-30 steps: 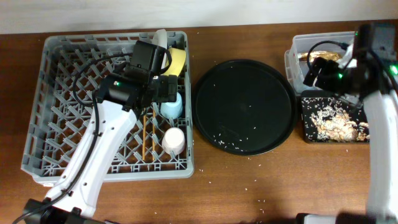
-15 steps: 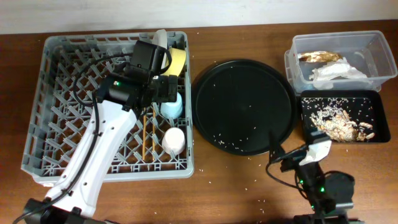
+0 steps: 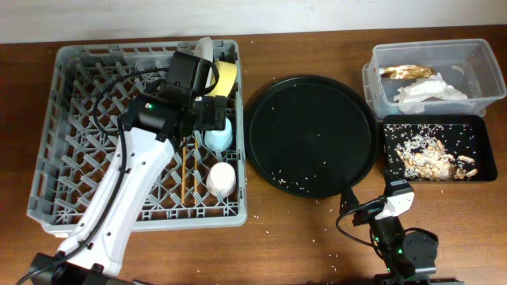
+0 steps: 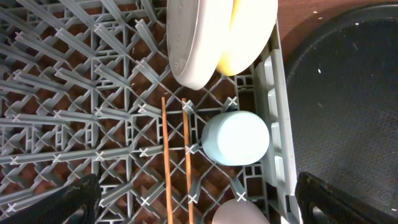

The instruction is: Sort waste into correct bins and load items into the dishwasher rack

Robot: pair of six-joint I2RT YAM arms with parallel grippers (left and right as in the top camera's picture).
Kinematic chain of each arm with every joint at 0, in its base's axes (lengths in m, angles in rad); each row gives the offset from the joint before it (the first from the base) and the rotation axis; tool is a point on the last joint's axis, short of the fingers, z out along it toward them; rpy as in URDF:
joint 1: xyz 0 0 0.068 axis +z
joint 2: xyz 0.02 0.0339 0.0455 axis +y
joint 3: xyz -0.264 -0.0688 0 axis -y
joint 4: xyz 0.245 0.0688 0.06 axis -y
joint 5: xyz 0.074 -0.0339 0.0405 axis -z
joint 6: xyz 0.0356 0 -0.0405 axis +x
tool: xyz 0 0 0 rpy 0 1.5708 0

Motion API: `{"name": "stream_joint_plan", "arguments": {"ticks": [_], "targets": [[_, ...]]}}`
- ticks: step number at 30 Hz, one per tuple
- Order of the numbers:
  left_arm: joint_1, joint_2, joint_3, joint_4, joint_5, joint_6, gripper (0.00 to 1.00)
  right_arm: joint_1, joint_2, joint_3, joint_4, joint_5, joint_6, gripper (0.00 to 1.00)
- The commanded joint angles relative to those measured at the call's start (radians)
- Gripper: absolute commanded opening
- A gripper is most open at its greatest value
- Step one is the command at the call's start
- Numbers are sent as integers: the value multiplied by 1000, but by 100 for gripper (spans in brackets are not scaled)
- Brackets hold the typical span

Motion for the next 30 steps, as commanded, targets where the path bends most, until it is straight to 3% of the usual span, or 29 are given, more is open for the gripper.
{"name": "stream_joint_plan", "arguments": {"ticks": [1, 7, 10, 11, 12, 14, 17, 19, 22, 25, 28, 30], "targets": [[5, 2, 5, 1, 2, -2, 99, 7, -8, -7, -5, 13, 10, 98], [7, 0, 5, -3, -18, -1, 99, 7, -9, -7, -5, 13, 10, 98], [52, -146, -59, 34, -43, 0, 99, 7, -9, -7, -5, 13, 10, 98], [84, -220, -153, 135, 19, 51, 99, 7, -8, -7, -5, 13, 10, 98], [136, -349, -358, 343, 123, 96, 99, 7, -8, -7, -5, 13, 10, 99], [213, -553, -681, 598, 200, 95, 99, 7, -8, -7, -5, 13, 10, 98], [291, -838, -1103, 947, 231, 95, 99, 7, -8, -7, -5, 13, 10, 98], [311, -989, -1275, 1065, 229, 96, 99, 7, -8, -7, -5, 13, 10, 98], [311, -1156, -1430, 1102, 217, 156, 99, 7, -9, -7, -5, 13, 10, 99], [320, -1374, -1528, 1103, 217, 312, 99, 7, -8, -7, -5, 13, 10, 98], [384, -1498, -1559, 912, 228, 313, 99, 7, -8, -7, -5, 13, 10, 98], [385, -1538, -1559, 900, 217, 313, 99, 7, -8, -7, -5, 13, 10, 98]]}}
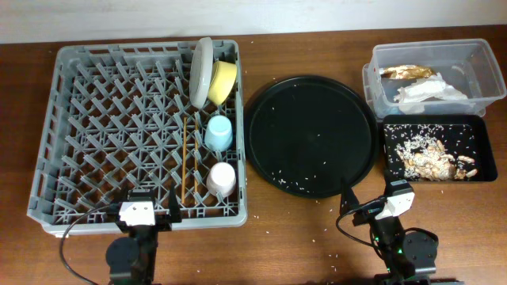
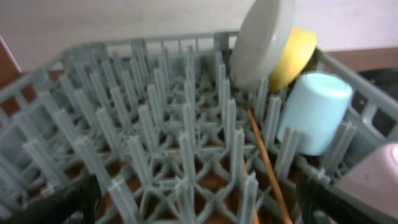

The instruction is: Sort waste into correct bins and load items into the dishwasher rack

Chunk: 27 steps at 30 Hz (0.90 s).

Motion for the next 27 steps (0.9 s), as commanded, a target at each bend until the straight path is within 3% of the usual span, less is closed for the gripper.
{"name": "stream_joint_plan", "arguments": {"ticks": [1, 27], "targets": [[8, -56, -2, -8, 5, 22, 99, 7, -8, -7, -4, 9, 10, 99], [3, -106, -2, -8, 5, 22, 99, 7, -7, -7, -4, 9, 10, 99]]}}
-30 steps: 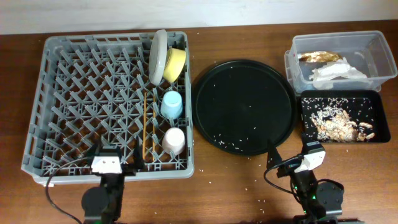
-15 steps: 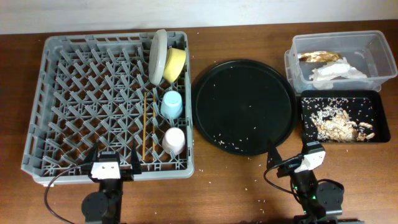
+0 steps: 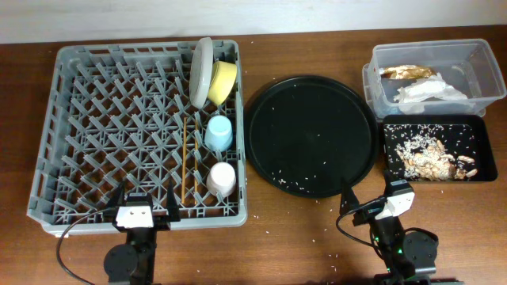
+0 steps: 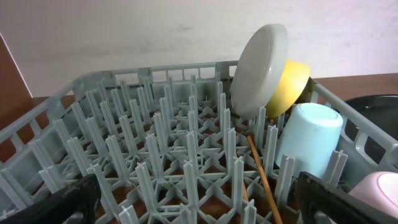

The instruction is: Sort waste into correct bins and load items into the dishwasher rack

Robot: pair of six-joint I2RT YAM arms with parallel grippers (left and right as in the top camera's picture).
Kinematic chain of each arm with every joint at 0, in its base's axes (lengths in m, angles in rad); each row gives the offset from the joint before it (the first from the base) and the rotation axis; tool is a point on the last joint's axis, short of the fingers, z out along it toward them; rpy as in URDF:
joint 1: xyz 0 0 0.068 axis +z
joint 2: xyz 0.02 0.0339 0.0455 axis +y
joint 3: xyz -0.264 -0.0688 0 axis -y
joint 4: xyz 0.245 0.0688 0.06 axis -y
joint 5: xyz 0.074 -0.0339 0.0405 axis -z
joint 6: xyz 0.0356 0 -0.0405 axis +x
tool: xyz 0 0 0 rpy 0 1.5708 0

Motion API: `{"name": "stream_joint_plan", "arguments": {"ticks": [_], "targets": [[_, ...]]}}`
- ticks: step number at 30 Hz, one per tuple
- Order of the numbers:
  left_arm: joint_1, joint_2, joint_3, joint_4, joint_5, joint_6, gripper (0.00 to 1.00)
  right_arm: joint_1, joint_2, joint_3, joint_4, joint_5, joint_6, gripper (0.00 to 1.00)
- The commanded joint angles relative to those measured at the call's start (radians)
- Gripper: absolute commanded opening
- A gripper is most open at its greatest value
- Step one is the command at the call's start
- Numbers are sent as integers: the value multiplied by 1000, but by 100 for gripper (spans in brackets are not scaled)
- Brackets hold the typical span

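Note:
The grey dishwasher rack [image 3: 95, 103] holds a white plate [image 3: 200, 71] and a yellow bowl [image 3: 223, 79] standing on edge, a light blue cup [image 3: 219, 133], a pale pink cup [image 3: 223, 178] and two wooden chopsticks [image 3: 187, 162]. My left gripper [image 3: 142, 207] rests at the rack's front edge, open and empty; the left wrist view looks across the rack [image 4: 161, 143] to the plate [image 4: 258, 68], bowl [image 4: 289, 84] and blue cup [image 4: 309, 140]. My right gripper [image 3: 372, 207] sits low at the table's front right, its jaws too small to read.
A round black tray [image 3: 310, 134] with scattered rice grains lies in the middle. At the right stand a clear bin [image 3: 436, 75] with wrappers and a black bin [image 3: 437, 150] with food scraps. Rice grains dot the brown table.
The left arm has settled a little at the rack's front edge; its wrist view is now sharp instead of blurred. Nothing else has moved.
My left arm first reached over the rack's right side, its open gripper above the blue cup and chopsticks. It then was drawn back to the front edge of the rack, empty, and stays there now. The right arm stayed parked throughout.

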Motion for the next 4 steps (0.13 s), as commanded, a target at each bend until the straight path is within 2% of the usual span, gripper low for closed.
{"name": "stream_joint_plan", "arguments": {"ticks": [1, 4], "targets": [[1, -8, -2, -7, 5, 20, 99, 7, -7, -7, -4, 9, 11, 98], [1, -8, -2, -7, 5, 20, 99, 7, -7, -7, -4, 9, 11, 98]]}}
